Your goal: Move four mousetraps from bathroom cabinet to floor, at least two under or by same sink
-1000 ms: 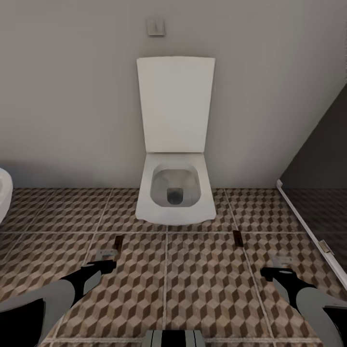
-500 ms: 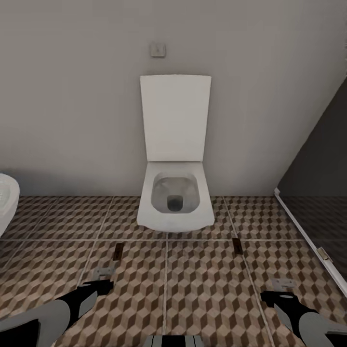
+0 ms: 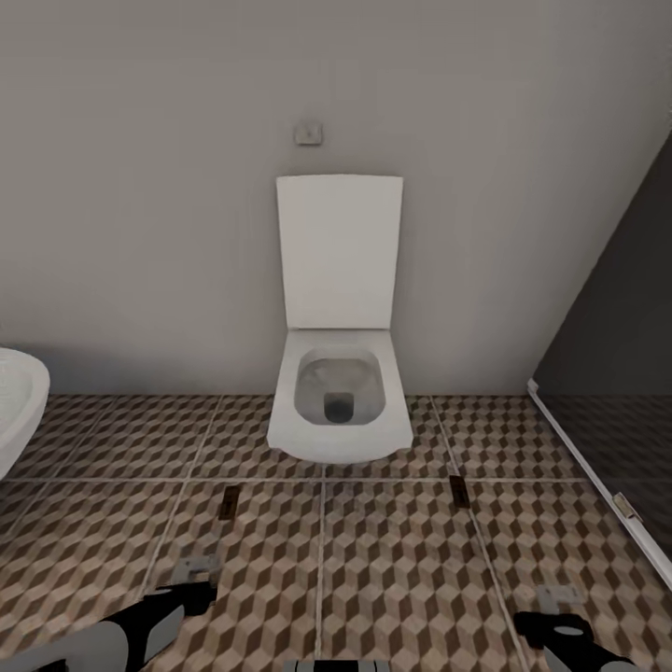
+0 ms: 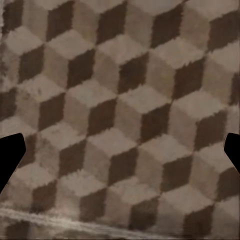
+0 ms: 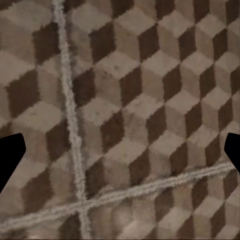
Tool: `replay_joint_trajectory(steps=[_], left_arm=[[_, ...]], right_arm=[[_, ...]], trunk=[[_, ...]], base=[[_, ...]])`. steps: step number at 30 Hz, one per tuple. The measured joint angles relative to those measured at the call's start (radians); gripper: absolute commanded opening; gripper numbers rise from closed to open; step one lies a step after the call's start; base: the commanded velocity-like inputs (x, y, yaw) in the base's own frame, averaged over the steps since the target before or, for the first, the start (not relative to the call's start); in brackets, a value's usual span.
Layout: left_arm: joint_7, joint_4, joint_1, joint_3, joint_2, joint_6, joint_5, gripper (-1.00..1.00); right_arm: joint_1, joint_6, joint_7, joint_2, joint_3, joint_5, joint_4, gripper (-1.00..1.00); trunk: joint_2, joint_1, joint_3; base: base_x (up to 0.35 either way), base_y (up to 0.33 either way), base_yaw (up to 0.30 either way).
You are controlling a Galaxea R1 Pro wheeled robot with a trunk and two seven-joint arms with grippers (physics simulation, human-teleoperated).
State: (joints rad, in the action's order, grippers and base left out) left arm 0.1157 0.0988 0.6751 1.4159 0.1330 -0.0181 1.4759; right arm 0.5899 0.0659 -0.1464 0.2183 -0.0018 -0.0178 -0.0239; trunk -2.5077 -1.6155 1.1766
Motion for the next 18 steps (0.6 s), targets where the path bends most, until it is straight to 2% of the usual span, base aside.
replay_joint_trajectory(steps=[18], left_arm=[[0.000, -0.004, -0.158, 0.000, -0.005, 0.003, -0.002, 1.00]], right_arm=[[-0.146, 0.012, -0.001, -0.005, 0.000, 0.005, 0.004, 1.00]], trunk=[[0.004, 0.008, -0.070]], base=[[0.000, 0.000, 0.000]])
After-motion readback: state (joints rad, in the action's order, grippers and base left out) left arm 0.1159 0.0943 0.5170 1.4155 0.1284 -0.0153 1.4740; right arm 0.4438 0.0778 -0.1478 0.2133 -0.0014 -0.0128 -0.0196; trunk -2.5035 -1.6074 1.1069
